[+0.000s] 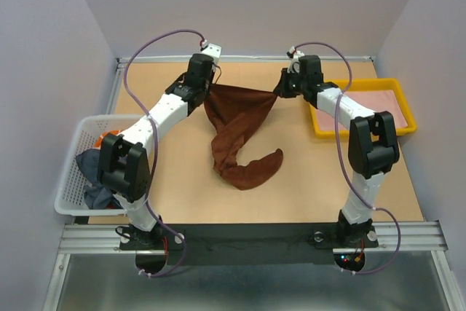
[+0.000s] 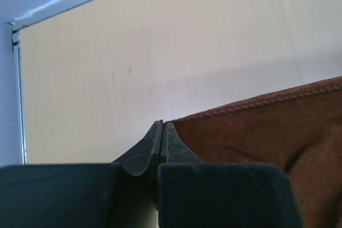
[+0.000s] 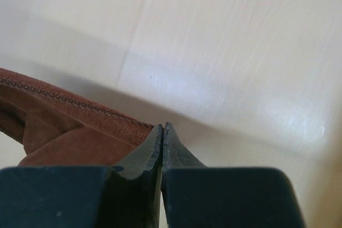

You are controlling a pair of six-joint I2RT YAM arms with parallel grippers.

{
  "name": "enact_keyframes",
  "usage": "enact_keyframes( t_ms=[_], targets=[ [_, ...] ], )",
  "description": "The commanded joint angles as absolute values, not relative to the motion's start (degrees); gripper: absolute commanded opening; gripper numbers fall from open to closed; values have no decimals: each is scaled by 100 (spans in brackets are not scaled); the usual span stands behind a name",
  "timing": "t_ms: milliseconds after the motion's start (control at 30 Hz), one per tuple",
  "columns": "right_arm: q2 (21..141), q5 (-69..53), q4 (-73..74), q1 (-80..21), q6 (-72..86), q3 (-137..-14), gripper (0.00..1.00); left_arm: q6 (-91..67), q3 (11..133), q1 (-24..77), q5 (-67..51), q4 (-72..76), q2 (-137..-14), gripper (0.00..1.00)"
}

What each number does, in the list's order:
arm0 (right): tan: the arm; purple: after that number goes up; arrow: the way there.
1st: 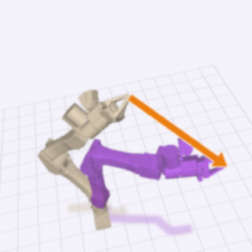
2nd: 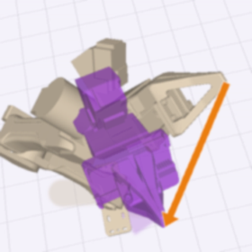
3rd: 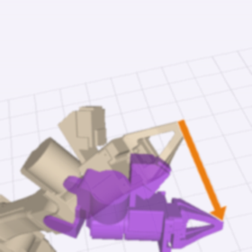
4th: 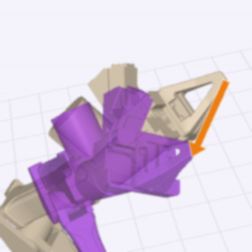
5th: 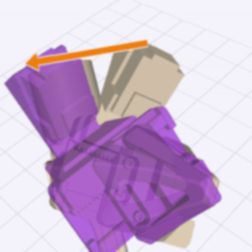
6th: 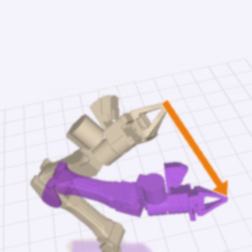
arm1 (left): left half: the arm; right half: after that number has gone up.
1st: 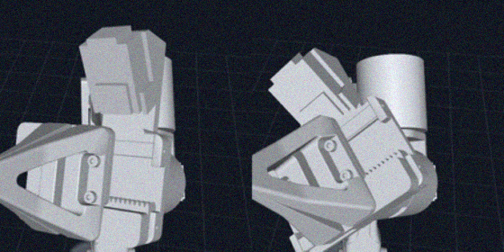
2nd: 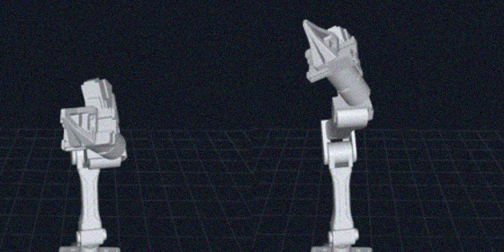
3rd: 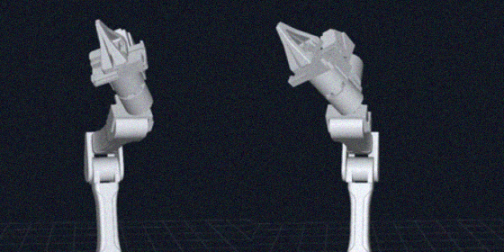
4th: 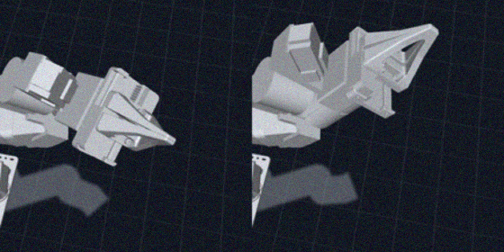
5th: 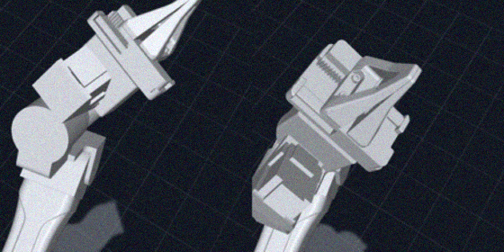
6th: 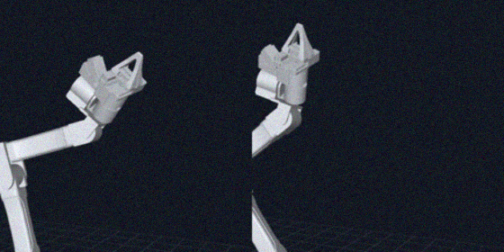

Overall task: Fold and stack the towels
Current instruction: Flatten out the crumpled towel

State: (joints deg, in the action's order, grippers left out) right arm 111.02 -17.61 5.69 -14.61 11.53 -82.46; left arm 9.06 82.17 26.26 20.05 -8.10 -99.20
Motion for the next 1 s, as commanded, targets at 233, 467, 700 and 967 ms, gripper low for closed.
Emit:
enact_keyframes(
  t_ms=[233, 467, 700, 967],
  targets=[
    [9520, -1230, 422, -1433, 905, -9675, 0, 650, 9815, 2619, 1987, -835, -7912, 0],
    [8606, -1581, 422, -1433, 897, -10055, 1, 563, 10292, 2637, 1118, -967, -6902, 0],
    [7200, -2319, 422, -1441, 668, -9695, 0, 562, 10169, 2663, -280, -993, -5724, 0],
    [5916, -2839, 439, -1433, 615, -9536, 1, 422, 10440, 2654, -1204, -1081, -5045, 0]
  ],
)
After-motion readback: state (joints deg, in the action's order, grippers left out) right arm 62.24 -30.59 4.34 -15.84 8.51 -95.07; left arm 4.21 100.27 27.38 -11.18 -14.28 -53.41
